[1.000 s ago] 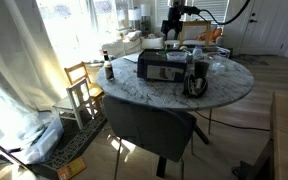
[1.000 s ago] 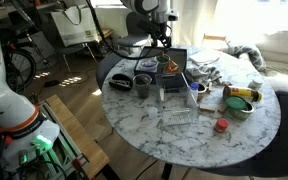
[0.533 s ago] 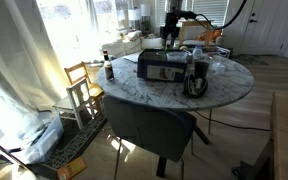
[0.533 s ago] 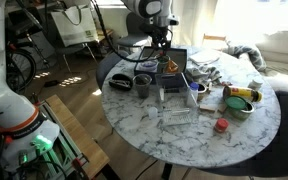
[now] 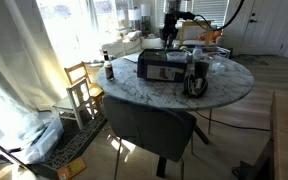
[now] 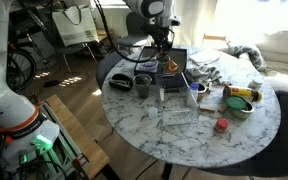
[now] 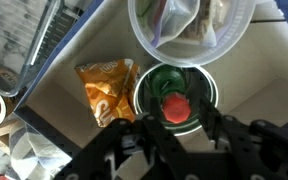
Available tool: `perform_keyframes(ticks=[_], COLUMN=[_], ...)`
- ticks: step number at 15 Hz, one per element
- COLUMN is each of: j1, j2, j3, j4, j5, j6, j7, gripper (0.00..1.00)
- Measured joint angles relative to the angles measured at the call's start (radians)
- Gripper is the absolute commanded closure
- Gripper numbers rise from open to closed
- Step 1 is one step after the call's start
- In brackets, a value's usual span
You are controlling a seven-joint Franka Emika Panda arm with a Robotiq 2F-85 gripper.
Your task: Pick up the tabasco bottle from the silver cup and put it on the table
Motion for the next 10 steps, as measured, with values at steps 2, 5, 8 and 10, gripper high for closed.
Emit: perform_keyframes(ticks=[2,5,8,10], j1=[0.0,0.0,0.0,0.005], j2=[0.0,-0.002,-0.021,-0.055], j3=[0.003,0.011,0.018,0.019], j4=[0.006,0.014,0.021,0.021], j5=[0.0,0.001,0.001,-0.007], j6=[-0.009,-0.014,-0.036,-0.072], j7=[0.0,0.0,-0.002,-0.003], gripper=[0.96,0.93,0.93,0.93])
